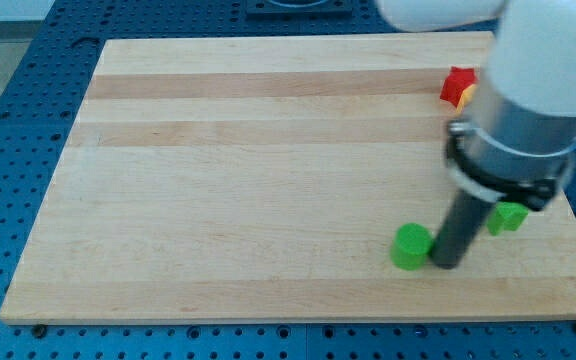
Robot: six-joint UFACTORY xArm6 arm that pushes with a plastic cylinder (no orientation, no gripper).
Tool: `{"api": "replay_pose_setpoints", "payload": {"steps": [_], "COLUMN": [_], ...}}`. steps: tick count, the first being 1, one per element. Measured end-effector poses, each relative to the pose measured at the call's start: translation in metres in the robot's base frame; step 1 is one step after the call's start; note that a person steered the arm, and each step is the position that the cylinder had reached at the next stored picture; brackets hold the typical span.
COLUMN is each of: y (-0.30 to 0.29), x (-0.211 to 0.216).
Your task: Move your arm to the right side of the board
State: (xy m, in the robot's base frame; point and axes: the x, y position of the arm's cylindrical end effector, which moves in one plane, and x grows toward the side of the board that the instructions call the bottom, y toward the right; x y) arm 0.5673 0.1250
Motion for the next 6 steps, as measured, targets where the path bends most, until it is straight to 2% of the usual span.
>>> {"api": "replay_pose_setpoints", "payload": {"steps": [2, 3, 4, 5, 6], "y": [-0.137, -0.154, -0.092, 0.041, 0.156], "x": [-0.026, -0.019, 0.007, 0.004, -0.019]}}
